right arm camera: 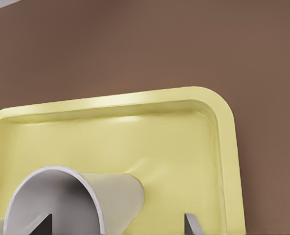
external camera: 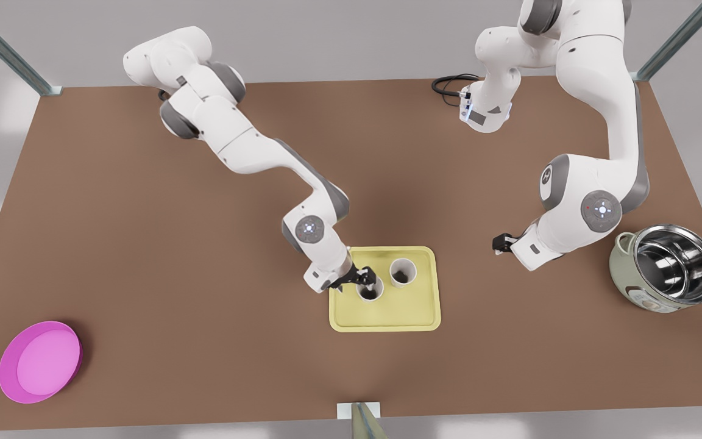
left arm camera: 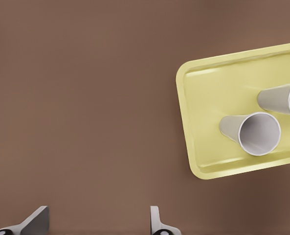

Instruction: Use the left arm to pick up the white IKEA cup from the tray and place it on the middle-left position; use the right arm to pick up the white IKEA cup from the tray and place it on the middle-right position

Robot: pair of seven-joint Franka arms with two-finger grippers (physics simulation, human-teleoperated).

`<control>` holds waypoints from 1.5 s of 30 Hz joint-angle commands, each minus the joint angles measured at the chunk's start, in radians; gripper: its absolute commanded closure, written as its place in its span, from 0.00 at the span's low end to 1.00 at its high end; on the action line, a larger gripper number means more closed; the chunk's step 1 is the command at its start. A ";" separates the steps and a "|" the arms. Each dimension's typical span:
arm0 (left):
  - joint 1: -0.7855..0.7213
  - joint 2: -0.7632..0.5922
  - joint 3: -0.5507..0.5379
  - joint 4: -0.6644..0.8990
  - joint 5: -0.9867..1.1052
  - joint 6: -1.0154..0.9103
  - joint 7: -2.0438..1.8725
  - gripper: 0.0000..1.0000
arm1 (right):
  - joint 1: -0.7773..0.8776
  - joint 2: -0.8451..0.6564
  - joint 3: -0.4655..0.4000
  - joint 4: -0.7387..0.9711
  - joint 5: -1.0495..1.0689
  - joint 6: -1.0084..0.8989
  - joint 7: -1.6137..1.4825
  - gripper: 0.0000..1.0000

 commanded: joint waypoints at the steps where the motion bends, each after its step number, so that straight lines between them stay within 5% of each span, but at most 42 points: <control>1: 0.000 -0.001 0.000 0.000 0.002 0.000 0.000 0.00 | 0.003 0.011 0.000 0.001 -0.002 0.016 0.166 0.00; 2: 0.000 -0.001 0.000 0.000 0.002 0.000 0.000 0.00 | 0.003 0.012 0.000 0.001 -0.002 0.018 0.166 0.00; 3: 0.000 -0.001 -0.002 0.000 0.002 0.000 0.000 0.00 | 0.003 0.012 -0.001 0.001 -0.002 0.018 0.166 0.10; 5: 0.000 -0.001 0.000 0.000 0.002 0.000 0.000 0.00 | 0.003 0.012 -0.001 0.001 -0.002 0.018 0.167 0.51; 7: -0.002 -0.001 -0.002 0.002 -0.005 0.002 -0.006 0.00 | 0.002 0.012 -0.001 0.001 -0.002 0.018 0.163 0.65; 14: -0.005 -0.025 0.006 0.003 0.008 -0.012 -0.033 0.00 | -0.021 0.011 -0.012 -0.002 -0.002 0.016 0.161 0.67; 24: -0.023 -0.028 0.003 0.003 -0.002 -0.012 -0.069 0.00 | -0.136 -0.118 -0.011 -0.004 0.029 -0.096 0.140 0.82; 30: -0.172 -0.008 -0.005 0.028 -0.005 -0.006 -0.376 0.00 | -0.487 -0.235 0.012 -0.025 0.035 -0.586 -0.673 0.81; 34: -0.189 0.012 0.003 0.031 -0.033 0.022 -0.441 0.00 | -0.572 -0.271 0.009 -0.076 -0.051 -0.651 -0.953 0.81; 38: -0.202 0.003 -0.005 0.033 -0.024 0.014 -0.349 0.00 | -0.636 -0.535 0.008 -0.625 -0.046 -0.277 -0.934 0.82; 45: -0.235 0.041 -0.025 0.031 -0.030 0.085 -0.358 0.00 | -0.636 -0.549 0.008 -0.820 -0.042 0.003 -0.816 0.82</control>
